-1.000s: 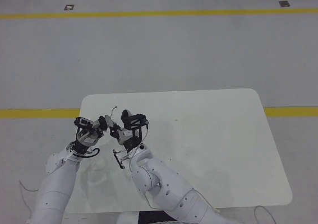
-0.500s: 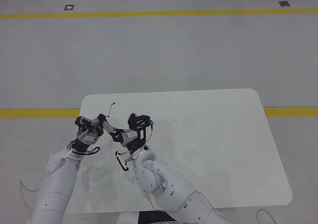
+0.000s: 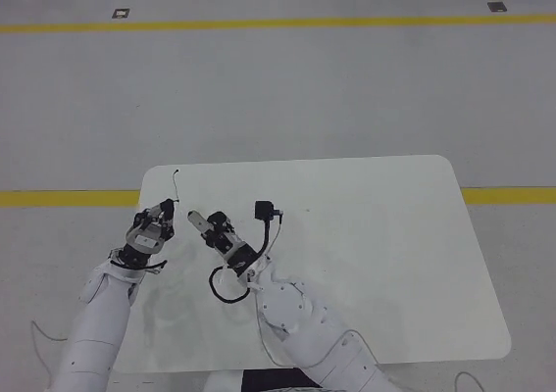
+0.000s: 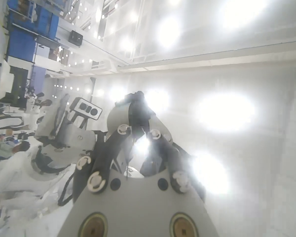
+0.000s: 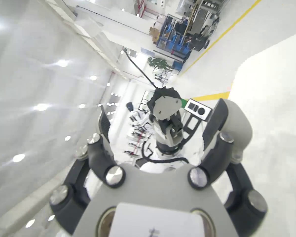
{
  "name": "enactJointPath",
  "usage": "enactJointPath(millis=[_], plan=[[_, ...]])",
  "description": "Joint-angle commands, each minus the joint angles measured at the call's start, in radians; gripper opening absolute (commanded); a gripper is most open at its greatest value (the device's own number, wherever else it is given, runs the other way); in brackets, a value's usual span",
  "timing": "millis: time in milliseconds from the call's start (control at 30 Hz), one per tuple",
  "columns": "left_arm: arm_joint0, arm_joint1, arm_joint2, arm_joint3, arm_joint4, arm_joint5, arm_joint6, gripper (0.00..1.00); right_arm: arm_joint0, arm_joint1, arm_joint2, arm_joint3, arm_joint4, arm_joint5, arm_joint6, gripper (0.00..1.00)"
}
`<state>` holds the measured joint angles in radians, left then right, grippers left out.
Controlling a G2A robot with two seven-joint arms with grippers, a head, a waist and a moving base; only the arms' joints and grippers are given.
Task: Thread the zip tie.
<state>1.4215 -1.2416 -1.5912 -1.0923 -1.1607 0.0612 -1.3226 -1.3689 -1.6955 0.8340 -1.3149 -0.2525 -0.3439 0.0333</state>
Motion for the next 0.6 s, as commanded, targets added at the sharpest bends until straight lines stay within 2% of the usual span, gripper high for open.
enactJointPath(millis=[0, 100, 333, 433, 500, 567], plan=[[0.003, 0.004, 0.003, -0.001, 0.031, -0.015, -0.012, 0.0, 0.022, -0.002, 0.004, 0.015, 0.143, 0.004, 0.07, 1.0], [0.002, 0.006, 0.011, -0.001, 0.049, -0.026, -0.032, 0.0, 0.027, -0.002, 0.004, 0.02, 0.143, 0.004, 0.074, 1.0], [0.002, 0.006, 0.011, -0.001, 0.049, -0.026, -0.032, 0.0, 0.024, -0.002, 0.004, 0.016, 0.154, 0.004, 0.075, 1.0], [0.006, 0.004, 0.021, -0.016, 0.027, -0.007, 0.012, 0.0, 0.006, -0.005, 0.014, -0.005, 0.294, 0.004, 0.112, 1.0], [0.013, 0.002, 0.028, -0.021, -0.009, 0.029, 0.021, 0.0, -0.007, -0.009, 0.022, -0.018, 0.432, 0.004, 0.166, 1.0], [0.02, 0.003, 0.03, -0.029, -0.033, 0.055, 0.029, 0.0, -0.005, -0.01, 0.037, -0.004, 0.503, 0.004, 0.216, 1.0]])
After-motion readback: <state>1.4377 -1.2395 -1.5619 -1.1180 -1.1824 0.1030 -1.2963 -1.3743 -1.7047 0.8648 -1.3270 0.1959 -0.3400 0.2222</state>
